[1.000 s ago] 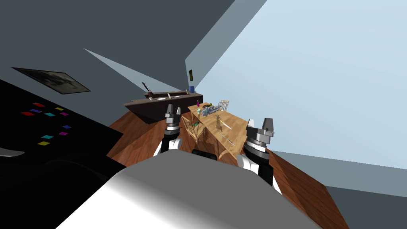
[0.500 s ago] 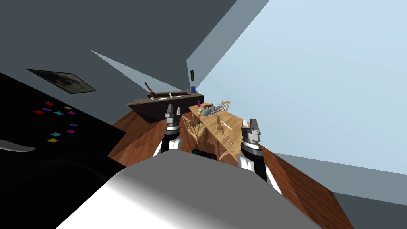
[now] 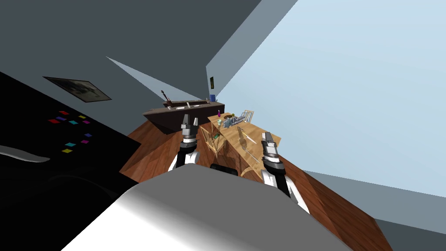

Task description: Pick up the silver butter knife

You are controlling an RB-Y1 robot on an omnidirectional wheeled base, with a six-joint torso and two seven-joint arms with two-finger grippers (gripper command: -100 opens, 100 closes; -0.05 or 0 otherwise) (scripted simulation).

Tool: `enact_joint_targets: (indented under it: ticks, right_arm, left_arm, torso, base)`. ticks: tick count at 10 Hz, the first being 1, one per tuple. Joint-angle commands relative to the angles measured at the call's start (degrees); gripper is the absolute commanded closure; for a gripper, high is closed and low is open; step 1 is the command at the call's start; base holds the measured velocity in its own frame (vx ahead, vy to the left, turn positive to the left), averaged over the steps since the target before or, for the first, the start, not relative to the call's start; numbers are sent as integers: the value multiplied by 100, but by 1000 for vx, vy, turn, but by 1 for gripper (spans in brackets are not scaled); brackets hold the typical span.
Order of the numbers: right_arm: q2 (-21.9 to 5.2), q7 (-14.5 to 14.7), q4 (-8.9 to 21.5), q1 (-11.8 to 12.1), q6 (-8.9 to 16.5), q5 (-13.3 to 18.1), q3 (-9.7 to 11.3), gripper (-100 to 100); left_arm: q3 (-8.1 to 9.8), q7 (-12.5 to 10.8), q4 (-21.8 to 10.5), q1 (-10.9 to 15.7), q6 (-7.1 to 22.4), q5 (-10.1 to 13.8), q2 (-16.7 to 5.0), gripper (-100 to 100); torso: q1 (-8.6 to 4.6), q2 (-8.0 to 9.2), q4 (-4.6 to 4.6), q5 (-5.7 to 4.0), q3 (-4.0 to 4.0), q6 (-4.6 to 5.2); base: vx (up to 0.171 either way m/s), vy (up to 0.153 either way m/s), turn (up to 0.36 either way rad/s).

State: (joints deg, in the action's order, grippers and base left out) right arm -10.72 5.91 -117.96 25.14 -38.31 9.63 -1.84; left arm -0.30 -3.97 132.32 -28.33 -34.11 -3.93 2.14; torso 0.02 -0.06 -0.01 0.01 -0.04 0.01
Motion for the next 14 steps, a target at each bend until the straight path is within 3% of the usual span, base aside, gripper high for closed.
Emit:
enact_joint_targets:
  ticks: [1,4,9,10,11,12,13,14]
  right_arm:
    - [-91,-14,213,-87,-66,286,-15,-100]
    - [-176,-33,392,-144,-135,612,-34,-100]
    - [-451,-93,970,-326,-358,1414,-95,-100]
    - [-451,-93,970,-326,-358,1492,-95,-100]
    - [-551,-115,1178,-391,-435,1706,-116,-100]
    - [-551,-115,1178,-391,-435,1802,-116,-100]
    - [-654,-137,1394,-459,-513,2009,-138,-100]
    - [-654,-137,1394,-459,-513,2119,-138,-100]
  left_arm:
    - [0,0,0,0,0,0,0,0]
    - [0,0,0,0,0,0,0,0]
    - [0,0,0,0,0,0,0,0]
    - [0,0,0,0,0,0,0,0]
    - [0,0,0,0,0,0,0,0]
    - [0,0,0,0,0,0,0,0]
    - [0,0,0,0,0,0,0,0]
    - [0,0,0,0,0,0,0,0]
  torso:
    - [0,0,0,0,0,0]
    - [0,0,0,0,0,-1]
    - [0,1,0,0,1,1]
    - [0,1,0,0,0,0]
    - [0,1,0,0,1,0]
    - [0,0,0,0,0,-1]
    - [0,1,0,0,0,1]
    - [-1,0,0,0,0,0]
  base:
    - [12,5,44]
    - [11,6,31]
    - [12,6,39]
    - [11,6,30]
    - [14,7,55]
    - [13,6,27]
    - [13,7,44]
    - [12,6,35]
